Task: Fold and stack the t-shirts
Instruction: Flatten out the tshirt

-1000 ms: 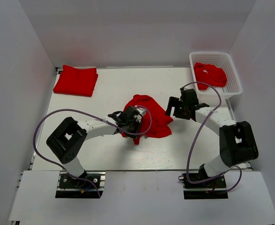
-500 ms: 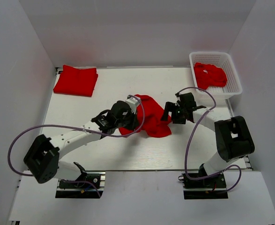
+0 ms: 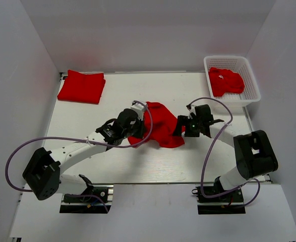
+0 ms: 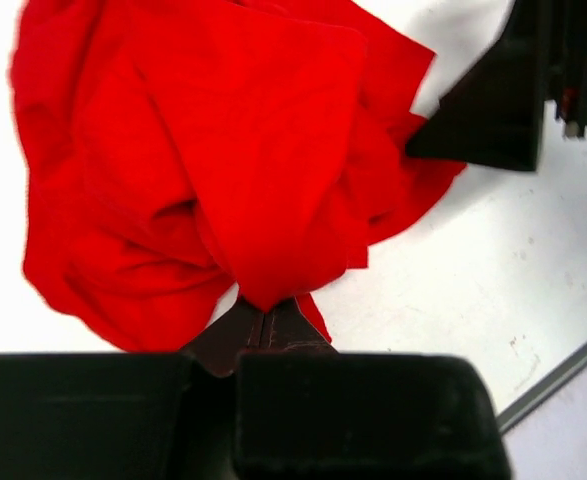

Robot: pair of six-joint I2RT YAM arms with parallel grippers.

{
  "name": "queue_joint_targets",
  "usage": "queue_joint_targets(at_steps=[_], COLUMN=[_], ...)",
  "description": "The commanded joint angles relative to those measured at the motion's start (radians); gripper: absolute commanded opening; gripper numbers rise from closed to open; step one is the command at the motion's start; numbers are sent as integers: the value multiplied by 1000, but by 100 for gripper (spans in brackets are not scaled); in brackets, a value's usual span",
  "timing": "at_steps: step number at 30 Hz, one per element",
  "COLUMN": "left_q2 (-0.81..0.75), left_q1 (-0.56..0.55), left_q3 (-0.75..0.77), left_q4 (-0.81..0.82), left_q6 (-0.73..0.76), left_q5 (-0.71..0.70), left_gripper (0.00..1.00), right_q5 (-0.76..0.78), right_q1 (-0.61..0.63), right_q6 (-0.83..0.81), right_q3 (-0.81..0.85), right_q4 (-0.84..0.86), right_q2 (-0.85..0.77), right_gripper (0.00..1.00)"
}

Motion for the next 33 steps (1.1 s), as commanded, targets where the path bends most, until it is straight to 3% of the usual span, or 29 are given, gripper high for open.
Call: queue_joint_targets(at_steps=[1,5,7,9,11,17,26,29,33], left_q2=[-55,-41,-15,25,56,166,192,157,137], left_q1=[5,14,14,23,32,101,296,368,428], left_q3=[18,53,81,110,137,307,504,528,594], left_q4=[-18,-59,-80,-94,-125,-122,-173,-173,-150], left_q6=[-29,-52,-78,-90,-107,-95,-37,8,87], left_q5=[-89,-180,-209,-253,-300,-412,-504,-456,-285], left_gripper=[0,0,0,0,0,0,0,0,0], right_q5=[-82,-138,-163,-203,-220,-131,199,224,222], right_q1=[16,38,47,52,55,41,-59,-131,-174], right_q6=[-69,-121,-129,-127,-127,-93,25,20,-16], right_q3=[-31,-16,-5,15,32,82,243,311,403], right_q4=[13,53,68,71,103,161,205,194,188], right_q2=[7,59,81,99,93,-57,-162,-169,-200], right_gripper=[88,82,73,31,0,0,0,0,0])
